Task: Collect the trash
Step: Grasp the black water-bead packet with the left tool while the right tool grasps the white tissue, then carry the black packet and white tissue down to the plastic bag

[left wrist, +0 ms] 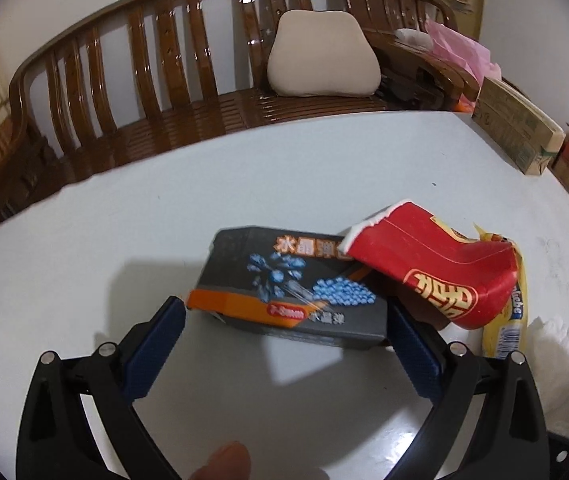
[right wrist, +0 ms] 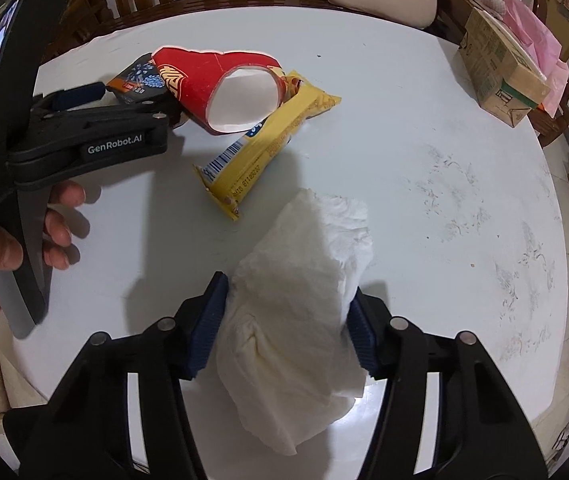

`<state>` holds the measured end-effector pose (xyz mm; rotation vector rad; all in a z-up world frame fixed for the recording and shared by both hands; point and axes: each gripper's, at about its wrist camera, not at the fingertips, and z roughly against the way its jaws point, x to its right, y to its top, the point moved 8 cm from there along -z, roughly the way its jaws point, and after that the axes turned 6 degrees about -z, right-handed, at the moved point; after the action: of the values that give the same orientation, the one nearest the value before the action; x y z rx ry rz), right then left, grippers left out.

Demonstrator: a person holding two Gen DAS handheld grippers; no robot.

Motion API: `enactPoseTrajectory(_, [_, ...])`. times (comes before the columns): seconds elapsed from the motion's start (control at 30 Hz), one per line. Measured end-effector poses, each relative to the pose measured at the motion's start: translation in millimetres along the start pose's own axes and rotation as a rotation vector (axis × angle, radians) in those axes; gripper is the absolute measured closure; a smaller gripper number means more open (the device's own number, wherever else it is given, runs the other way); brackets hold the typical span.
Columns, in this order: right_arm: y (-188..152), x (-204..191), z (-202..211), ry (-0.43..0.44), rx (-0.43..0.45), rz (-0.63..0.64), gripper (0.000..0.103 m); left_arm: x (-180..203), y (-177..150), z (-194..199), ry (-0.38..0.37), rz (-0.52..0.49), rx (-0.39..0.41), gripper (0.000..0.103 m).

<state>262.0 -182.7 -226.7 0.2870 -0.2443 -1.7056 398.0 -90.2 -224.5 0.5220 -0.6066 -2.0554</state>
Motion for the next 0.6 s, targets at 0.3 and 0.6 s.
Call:
enactPoseTrajectory(0.3, [2.1, -0.5, 1.6, 0.002, 0.006, 0.005, 0.073, 4.4, 3.4, -10.7, -0.051, -0.031, -0.015, 0.008])
enactPoseTrajectory(0.6, [3.1, 1.9, 2.7, 0.003, 0.017, -0.004, 0.089, 2.9, 2.3, -12.1, -0.077, 0.012, -0.015, 0.01])
